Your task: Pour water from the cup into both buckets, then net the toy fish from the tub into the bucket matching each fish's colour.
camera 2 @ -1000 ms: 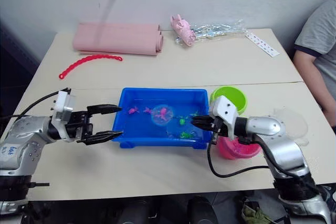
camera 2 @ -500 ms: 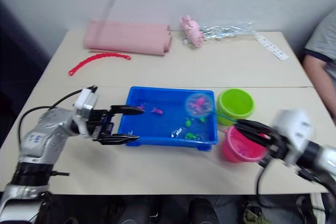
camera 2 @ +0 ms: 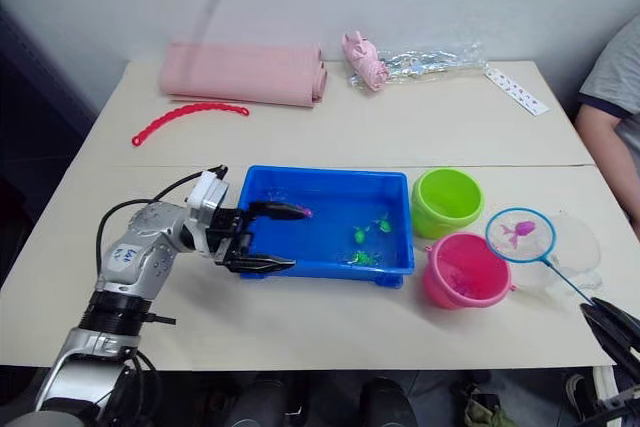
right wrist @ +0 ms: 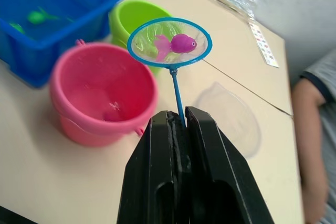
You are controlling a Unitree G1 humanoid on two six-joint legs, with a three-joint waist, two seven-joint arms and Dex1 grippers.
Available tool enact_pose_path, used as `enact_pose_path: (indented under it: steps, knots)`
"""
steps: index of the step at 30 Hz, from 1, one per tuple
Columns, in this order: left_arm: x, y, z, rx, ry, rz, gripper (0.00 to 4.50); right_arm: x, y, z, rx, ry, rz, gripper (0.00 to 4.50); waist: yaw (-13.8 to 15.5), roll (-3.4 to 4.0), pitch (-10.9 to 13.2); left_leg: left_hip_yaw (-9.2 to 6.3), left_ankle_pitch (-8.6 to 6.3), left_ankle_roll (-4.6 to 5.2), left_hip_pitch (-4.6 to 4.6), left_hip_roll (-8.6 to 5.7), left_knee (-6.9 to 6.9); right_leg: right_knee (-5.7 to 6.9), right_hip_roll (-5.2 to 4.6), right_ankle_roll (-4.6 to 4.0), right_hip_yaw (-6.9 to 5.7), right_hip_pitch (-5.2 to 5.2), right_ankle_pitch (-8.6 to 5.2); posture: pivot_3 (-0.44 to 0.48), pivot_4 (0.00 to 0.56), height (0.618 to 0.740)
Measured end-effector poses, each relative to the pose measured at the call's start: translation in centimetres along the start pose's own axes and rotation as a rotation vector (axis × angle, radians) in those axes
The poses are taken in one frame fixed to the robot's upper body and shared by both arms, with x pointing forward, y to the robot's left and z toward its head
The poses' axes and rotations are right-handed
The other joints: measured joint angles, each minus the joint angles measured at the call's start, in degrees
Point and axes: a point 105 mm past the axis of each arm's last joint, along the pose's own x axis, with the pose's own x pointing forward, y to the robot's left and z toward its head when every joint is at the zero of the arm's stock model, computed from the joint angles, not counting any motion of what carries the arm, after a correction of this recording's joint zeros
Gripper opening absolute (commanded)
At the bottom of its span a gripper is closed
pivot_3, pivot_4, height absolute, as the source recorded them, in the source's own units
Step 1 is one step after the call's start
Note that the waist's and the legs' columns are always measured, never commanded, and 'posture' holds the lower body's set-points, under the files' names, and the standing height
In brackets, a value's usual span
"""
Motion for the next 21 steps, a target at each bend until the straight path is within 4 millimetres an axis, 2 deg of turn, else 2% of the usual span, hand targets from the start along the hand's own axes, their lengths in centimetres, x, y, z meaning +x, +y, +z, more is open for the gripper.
enact_pose_path:
  steps: [9,17,21]
  knots:
    - [0.9,-0.2,-0.4,-0.008,-0.008,-0.022,4.44,0.4,1.3,-1.2,-0.127,0.044,-0.019,0.00,0.0,0.05,0.0,0.00,0.02,-0.05,0.01,0.00,-0.01,0.01,0.01,0.00,0.01,0.00,0.00,0.000,0.150,0.740]
    - [1.5,-0.3,-0.5,-0.013,-0.026,-0.028,4.44,1.1,2.3,-1.4,-0.254,0.040,-0.025,0.00,0.0,0.07,0.0,0.00,0.03,-0.05,0.01,-0.01,0.00,0.01,0.01,0.00,0.01,0.00,0.00,0.000,0.150,0.740]
    - [1.7,-0.3,-0.6,-0.013,-0.033,-0.029,4.44,1.1,2.1,-1.9,-0.465,0.074,-0.042,0.00,0.0,0.08,0.0,0.00,0.03,-0.06,0.02,-0.01,0.00,0.01,0.02,0.00,0.02,0.00,0.00,0.000,0.150,0.740]
